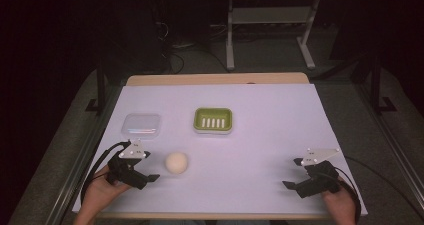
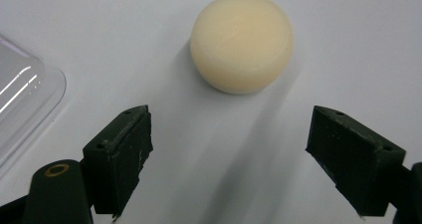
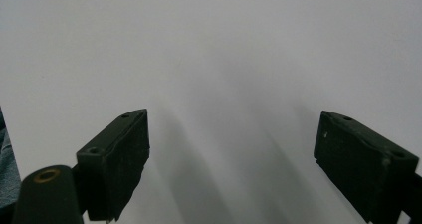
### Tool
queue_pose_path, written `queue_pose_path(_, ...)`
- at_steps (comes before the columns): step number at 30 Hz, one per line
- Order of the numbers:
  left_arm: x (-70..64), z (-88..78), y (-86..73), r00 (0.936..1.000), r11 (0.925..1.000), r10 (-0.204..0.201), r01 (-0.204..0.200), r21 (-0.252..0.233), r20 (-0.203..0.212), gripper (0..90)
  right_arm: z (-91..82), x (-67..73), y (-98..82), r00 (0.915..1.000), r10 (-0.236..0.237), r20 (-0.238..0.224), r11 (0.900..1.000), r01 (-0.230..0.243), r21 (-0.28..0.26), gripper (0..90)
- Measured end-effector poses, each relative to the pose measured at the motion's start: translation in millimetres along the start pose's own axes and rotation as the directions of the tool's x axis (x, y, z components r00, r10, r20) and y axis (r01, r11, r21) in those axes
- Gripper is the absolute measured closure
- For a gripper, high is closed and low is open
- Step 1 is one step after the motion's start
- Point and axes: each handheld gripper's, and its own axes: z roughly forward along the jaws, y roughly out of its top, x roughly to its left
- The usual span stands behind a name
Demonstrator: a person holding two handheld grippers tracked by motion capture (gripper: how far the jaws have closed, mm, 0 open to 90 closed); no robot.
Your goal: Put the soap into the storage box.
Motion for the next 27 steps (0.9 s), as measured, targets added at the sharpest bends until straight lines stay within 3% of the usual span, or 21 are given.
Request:
queue_pose_path(6,-2.3,5.4,11.8,0.9991,0.999,0.039,-0.04,0.019,0.015,17.3,0.2,0.8,0.1,1.0,-0.002,0.001,1.0,0.002,-0.002,13.5)
queue_pose_path(27,-3.6,21.0,36.4,0.9957,0.9948,0.084,-0.086,0.054,0.039,15.9,-1.3,0.2,-0.4,1.0,-0.004,0.001,1.0,0.004,-0.009,13.5)
